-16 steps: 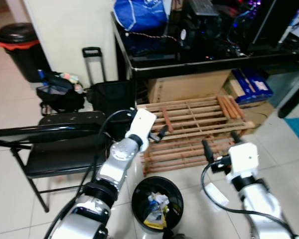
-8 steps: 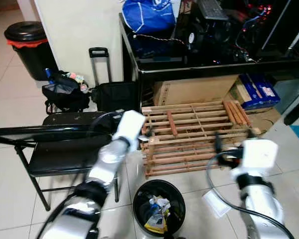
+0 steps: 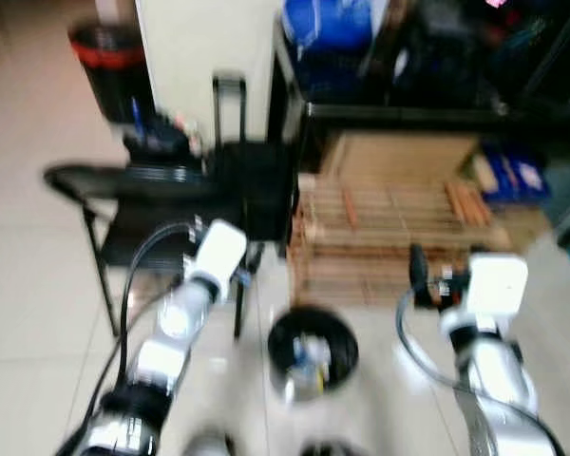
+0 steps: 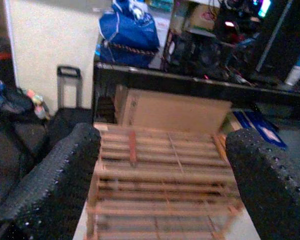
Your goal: Picking trash to rubbish bin
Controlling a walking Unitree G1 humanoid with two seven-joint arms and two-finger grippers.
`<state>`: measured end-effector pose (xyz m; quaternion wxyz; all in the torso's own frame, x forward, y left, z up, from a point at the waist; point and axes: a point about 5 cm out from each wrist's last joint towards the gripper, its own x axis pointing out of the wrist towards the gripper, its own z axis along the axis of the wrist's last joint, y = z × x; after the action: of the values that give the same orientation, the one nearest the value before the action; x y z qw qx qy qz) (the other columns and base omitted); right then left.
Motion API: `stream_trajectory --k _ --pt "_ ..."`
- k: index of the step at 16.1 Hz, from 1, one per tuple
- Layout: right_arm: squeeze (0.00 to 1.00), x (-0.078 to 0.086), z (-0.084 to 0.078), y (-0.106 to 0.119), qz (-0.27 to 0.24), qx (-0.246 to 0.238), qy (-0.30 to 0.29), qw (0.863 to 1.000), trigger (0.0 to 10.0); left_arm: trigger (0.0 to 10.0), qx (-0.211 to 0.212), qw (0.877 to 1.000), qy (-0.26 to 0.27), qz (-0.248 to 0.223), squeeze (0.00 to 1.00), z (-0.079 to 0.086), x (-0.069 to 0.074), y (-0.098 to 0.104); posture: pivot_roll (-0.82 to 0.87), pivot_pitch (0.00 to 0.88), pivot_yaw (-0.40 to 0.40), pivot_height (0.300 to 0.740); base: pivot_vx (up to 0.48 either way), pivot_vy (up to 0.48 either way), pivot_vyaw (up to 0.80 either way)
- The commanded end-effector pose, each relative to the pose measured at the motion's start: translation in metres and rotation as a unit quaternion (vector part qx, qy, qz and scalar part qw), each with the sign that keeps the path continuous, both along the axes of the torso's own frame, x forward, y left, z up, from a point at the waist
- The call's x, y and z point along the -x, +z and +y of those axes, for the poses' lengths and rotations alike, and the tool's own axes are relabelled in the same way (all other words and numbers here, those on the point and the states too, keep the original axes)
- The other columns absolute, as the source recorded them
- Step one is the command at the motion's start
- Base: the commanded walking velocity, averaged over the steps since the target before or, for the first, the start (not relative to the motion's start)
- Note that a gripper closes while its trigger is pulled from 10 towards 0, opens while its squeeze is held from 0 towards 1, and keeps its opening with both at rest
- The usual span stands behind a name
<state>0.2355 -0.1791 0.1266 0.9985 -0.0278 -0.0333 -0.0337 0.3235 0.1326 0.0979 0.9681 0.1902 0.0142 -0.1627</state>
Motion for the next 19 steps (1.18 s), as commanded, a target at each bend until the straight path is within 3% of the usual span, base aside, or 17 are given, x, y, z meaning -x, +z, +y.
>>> stream_trajectory --k 1,3,5,10,15,19 --pt "0.0 0.0 -0.002 -0.001 0.005 -0.004 -0.005 1.0 10.0 10.0 0.002 1.0 0.001 -0.004 0.0 -0.009 0.004 0.001 0.19 0.098 -0.125 0.74 -0.379 0.0 0.0" --pt "0.0 0.001 -0.002 -0.004 0.006 -0.007 -0.013 1.0 10.0 10.0 0.017 1.0 0.009 -0.006 0.0 -0.016 0.004 0.001 0.18 0.088 -0.111 0.74 -0.369 0.0 0.0" --pt "0.0 0.001 -0.004 -0.007 0.007 -0.007 -0.023 1.0 10.0 10.0 0.032 0.998 0.046 -0.002 0.0 -0.013 -0.004 0.003 0.18 0.07 -0.098 0.74 -0.337 0.0 0.0" --pt "0.0 -0.003 -0.007 -0.007 0.001 -0.005 -0.036 0.999 10.0 10.0 0.03 0.999 0.015 -0.003 0.0 -0.03 -0.009 0.006 0.17 0.045 -0.076 0.74 -0.331 0.0 0.0" --pt "0.0 0.0 -0.011 -0.008 0.0 -0.003 -0.046 0.999 10.0 10.0 0.033 0.999 0.006 0.002 0.0 -0.037 -0.013 0.005 0.15 0.036 -0.07 0.74 -0.319 0.0 0.0" --pt "0.0 0.004 -0.012 -0.009 0.005 0.001 -0.048 0.999 10.0 10.0 0.037 0.999 0.003 0.01 0.0 -0.038 -0.012 0.001 0.14 0.041 -0.072 0.74 0.0 0.0 0.0"
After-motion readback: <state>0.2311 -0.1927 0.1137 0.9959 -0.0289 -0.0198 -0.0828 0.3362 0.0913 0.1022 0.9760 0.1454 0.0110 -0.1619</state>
